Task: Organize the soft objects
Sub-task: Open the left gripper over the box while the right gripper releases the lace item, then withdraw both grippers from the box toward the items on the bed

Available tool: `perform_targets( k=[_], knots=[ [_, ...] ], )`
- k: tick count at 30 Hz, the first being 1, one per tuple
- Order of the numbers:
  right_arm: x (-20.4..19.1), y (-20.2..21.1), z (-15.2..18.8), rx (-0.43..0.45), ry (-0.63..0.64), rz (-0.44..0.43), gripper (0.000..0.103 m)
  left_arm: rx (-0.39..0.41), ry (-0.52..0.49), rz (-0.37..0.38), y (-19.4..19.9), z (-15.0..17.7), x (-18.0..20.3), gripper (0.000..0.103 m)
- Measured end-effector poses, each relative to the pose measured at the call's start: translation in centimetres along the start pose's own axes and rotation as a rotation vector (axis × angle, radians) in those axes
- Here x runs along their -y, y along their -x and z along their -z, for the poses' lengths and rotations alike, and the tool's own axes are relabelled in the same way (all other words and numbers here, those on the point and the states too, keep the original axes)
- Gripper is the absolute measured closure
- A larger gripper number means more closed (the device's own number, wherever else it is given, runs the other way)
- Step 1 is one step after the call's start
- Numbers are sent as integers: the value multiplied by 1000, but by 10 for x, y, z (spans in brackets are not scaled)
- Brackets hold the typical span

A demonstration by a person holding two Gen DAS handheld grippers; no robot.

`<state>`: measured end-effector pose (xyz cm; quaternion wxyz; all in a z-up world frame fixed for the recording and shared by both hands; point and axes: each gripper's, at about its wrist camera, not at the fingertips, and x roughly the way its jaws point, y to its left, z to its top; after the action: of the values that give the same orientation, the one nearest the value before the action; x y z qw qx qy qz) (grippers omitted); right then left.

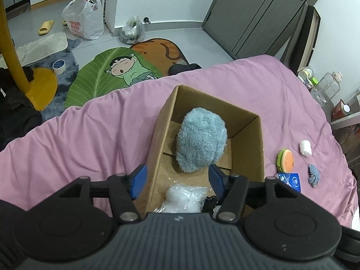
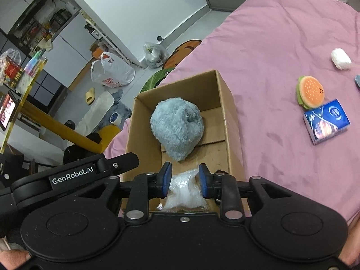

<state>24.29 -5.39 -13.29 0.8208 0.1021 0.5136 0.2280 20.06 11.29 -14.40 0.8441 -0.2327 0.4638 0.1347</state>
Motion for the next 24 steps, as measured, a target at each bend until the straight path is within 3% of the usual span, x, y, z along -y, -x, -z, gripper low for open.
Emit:
perform_targets(
  k=[8,11,19,24],
  knots=[
    [1,21,2,40,8,2,54,27,-41,-20,17,3,9,29],
    [3,28,2,58,10,0,51,40,-48,-29,23,4,12,25],
    [12,55,-3,100,41,7,28,99,-68,-42,49,6,22,2],
    [22,73,-8,131,47,26,19,128,-75,-35,60,8,29,0]
  ],
)
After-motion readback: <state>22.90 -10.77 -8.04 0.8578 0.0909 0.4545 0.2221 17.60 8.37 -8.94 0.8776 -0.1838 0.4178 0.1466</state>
